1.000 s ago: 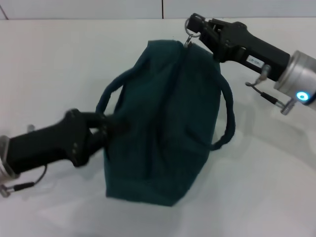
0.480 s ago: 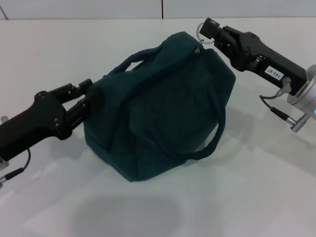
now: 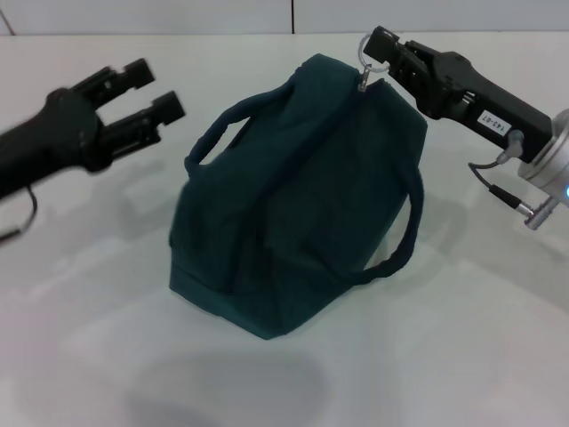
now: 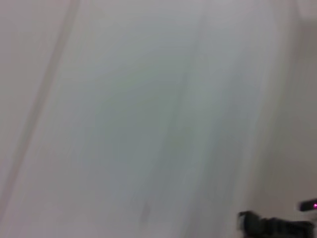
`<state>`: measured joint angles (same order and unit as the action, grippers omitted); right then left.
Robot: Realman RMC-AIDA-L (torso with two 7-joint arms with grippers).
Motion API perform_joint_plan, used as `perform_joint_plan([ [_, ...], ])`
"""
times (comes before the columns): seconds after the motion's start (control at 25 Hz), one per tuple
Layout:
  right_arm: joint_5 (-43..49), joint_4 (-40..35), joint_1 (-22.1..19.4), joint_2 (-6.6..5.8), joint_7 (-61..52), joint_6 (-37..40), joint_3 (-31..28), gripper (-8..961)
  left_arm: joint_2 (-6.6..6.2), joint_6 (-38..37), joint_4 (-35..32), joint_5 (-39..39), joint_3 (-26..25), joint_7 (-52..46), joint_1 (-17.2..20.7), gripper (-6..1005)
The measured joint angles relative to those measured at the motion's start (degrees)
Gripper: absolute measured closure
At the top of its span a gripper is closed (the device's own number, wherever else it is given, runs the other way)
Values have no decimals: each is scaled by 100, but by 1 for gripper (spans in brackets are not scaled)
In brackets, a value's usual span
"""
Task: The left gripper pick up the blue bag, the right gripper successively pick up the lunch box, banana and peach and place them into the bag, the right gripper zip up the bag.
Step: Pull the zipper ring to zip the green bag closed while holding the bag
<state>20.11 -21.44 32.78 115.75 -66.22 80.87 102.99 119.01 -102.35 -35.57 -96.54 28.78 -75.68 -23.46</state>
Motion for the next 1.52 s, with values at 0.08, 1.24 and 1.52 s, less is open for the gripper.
perform_joint_plan([
  [0.08, 6, 0, 5, 2, 5, -18, 0, 859, -36, -14, -815, -102, 350, -913, -197, 364],
  [1.24, 1, 9, 125, 27, -109, -507, 13, 852, 72, 138, -6806, -3457, 4966, -8762, -1783, 193],
  [1.52, 1, 9, 153, 27, -114, -511, 10, 850, 72, 346, -6855, -4083, 5591, -8975, -1779, 210],
])
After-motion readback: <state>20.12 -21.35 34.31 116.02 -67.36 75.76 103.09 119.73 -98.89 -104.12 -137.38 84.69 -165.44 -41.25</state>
